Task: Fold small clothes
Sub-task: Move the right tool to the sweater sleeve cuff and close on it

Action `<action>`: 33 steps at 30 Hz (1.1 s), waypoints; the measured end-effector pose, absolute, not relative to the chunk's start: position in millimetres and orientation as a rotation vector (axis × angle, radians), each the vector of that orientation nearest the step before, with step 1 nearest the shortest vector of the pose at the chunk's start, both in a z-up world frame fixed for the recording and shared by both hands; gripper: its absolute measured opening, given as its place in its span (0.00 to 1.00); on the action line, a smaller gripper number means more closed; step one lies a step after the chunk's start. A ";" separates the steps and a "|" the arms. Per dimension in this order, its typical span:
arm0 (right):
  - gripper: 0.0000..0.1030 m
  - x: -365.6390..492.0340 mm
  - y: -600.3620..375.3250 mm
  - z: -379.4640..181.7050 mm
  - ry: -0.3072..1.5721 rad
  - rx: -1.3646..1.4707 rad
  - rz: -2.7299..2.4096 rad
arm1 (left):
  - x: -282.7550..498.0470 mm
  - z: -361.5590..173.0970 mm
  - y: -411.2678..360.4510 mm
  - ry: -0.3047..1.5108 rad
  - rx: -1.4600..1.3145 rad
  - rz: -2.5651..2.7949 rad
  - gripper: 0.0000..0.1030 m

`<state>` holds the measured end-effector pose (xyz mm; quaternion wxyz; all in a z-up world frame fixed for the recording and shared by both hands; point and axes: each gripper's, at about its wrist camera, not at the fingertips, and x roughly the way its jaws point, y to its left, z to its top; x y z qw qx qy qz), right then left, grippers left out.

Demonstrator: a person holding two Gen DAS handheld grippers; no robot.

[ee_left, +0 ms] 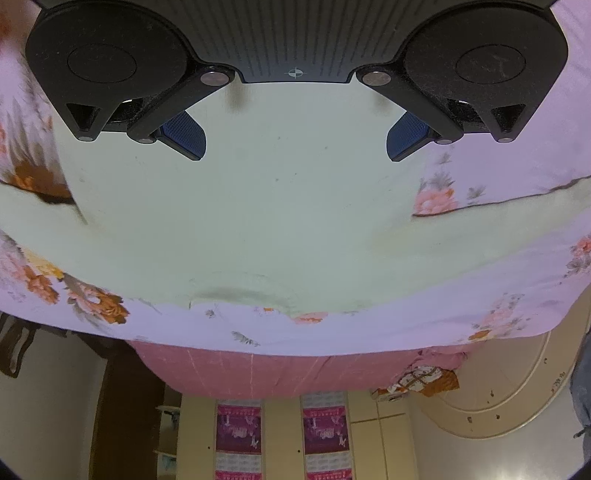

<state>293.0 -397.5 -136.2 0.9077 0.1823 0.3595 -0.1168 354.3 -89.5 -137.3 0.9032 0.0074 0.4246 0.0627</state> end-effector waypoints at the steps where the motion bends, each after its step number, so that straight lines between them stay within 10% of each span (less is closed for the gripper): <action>1: 0.96 298.3 -404.2 -140.3 0.747 0.380 -0.249 | 359.0 -140.5 -90.7 0.881 0.015 0.130 1.00; 12: 0.91 328.9 -490.1 -182.6 0.764 0.463 -0.453 | 402.1 -169.3 -88.7 0.916 0.022 0.169 1.00; 16: 0.58 338.7 -511.5 -195.3 0.787 0.506 -0.480 | 414.5 -174.8 -87.7 0.916 0.039 0.178 1.00; 22: 0.56 344.8 -531.1 -196.5 0.732 0.563 -0.519 | 427.3 -180.1 -84.1 0.914 0.048 0.177 1.00; 29: 0.10 349.4 -558.1 -199.0 0.667 0.618 -0.581 | 427.2 -180.3 -73.1 0.885 0.028 0.141 1.00; 33: 0.05 354.0 -555.6 -196.8 0.648 0.560 -0.570 | 429.6 -182.0 -67.5 0.893 0.030 0.153 1.00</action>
